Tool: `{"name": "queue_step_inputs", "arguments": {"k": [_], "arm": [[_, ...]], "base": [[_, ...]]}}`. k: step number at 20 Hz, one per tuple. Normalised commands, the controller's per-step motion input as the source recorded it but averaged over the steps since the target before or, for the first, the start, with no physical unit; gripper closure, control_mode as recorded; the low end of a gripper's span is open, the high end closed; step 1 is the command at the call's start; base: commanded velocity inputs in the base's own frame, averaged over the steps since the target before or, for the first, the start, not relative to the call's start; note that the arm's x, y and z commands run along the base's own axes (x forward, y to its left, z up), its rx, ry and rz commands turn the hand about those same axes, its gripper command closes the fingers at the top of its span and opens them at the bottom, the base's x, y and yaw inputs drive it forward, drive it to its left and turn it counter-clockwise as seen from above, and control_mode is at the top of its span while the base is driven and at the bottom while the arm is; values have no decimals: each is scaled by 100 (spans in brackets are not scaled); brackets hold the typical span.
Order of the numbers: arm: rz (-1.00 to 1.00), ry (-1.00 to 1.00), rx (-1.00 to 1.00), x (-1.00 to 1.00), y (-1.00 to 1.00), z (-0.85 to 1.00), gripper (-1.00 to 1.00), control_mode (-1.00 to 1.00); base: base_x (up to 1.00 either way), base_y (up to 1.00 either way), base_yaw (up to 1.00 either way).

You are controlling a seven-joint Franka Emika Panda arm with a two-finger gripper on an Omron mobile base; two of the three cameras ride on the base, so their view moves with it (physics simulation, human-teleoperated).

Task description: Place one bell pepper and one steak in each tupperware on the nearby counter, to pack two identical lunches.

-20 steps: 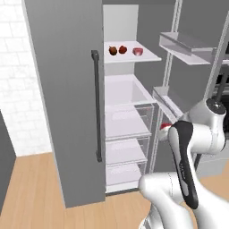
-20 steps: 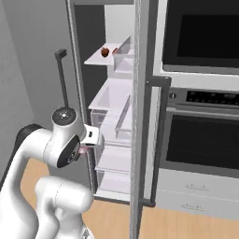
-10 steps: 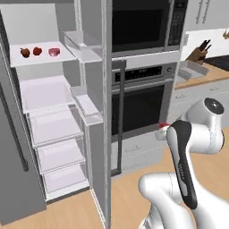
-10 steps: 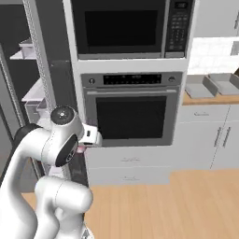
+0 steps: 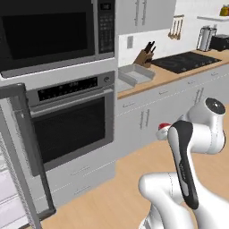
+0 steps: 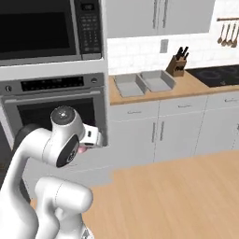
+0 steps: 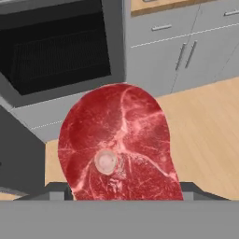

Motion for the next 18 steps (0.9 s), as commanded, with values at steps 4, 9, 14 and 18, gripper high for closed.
{"name": "queue_step_inputs", "arguments": {"k": [4,9,14,18], "arm": [[0,0,0,0,0,0,100,100],[0,0,0,0,0,0,100,100],[0,0,0,0,0,0,100,100],[0,0,0,0,0,0,100,100]], "base": [[100,-92,-14],[100,-76,1],[100,-56,22],[100,-23,39]]}}
